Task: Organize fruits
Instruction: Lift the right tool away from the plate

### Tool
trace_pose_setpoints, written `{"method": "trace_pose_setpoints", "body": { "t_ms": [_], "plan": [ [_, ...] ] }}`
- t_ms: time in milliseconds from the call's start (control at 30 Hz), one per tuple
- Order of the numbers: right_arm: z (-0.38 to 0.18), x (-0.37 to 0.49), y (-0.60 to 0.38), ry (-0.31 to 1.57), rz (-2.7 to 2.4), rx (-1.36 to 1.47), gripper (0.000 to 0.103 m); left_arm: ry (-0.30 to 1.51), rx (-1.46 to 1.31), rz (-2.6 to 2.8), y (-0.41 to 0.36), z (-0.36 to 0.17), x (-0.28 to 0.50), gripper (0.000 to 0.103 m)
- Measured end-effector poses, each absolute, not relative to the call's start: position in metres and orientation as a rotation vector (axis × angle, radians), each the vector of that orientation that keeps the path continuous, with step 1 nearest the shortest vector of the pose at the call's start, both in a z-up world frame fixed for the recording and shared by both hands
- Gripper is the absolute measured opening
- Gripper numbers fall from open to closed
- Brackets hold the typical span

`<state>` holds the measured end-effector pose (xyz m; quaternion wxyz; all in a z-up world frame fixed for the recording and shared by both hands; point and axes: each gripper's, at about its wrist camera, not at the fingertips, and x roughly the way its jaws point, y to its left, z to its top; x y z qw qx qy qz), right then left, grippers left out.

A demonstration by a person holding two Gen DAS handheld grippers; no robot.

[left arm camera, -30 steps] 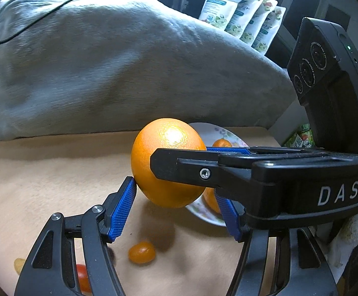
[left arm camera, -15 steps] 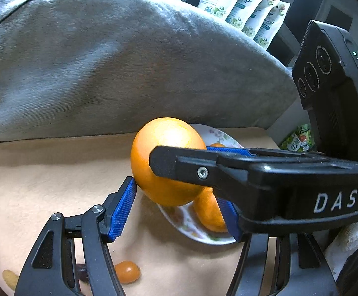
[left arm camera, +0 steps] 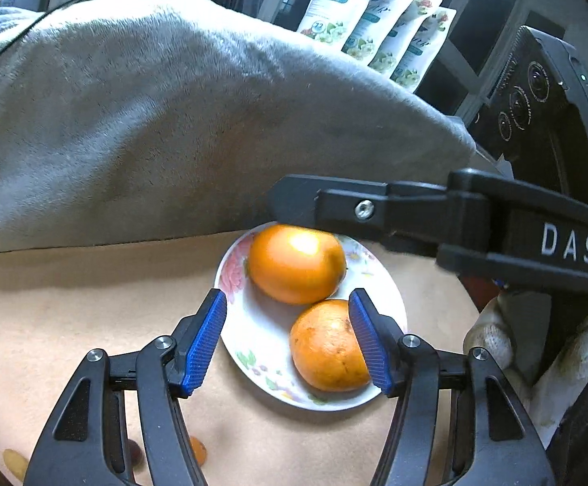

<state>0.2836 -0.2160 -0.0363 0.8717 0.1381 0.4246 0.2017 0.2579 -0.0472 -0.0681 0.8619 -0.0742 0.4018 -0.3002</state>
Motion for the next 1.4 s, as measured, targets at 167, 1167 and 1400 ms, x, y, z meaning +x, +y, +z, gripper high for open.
{"method": "trace_pose_setpoints", "body": {
  "t_ms": [167, 1167, 1400],
  "plan": [
    [-0.026, 0.275, -0.221, 0.864, 0.413, 0.278, 0.072, 0.825, -0.142, -0.627, -0.036, -0.061, 0.245, 0.061],
    [-0.01, 0.155, -0.205, 0.704, 0.39, 0.063, 0.087, 0.736, -0.098, -0.398, 0.074, -0.039, 0.177, 0.061],
    [-0.028, 0.129, -0.184, 0.723, 0.423, -0.022, 0.087, 0.771, -0.094, -0.363, 0.097, -0.056, 0.165, 0.061]
  ]
}}
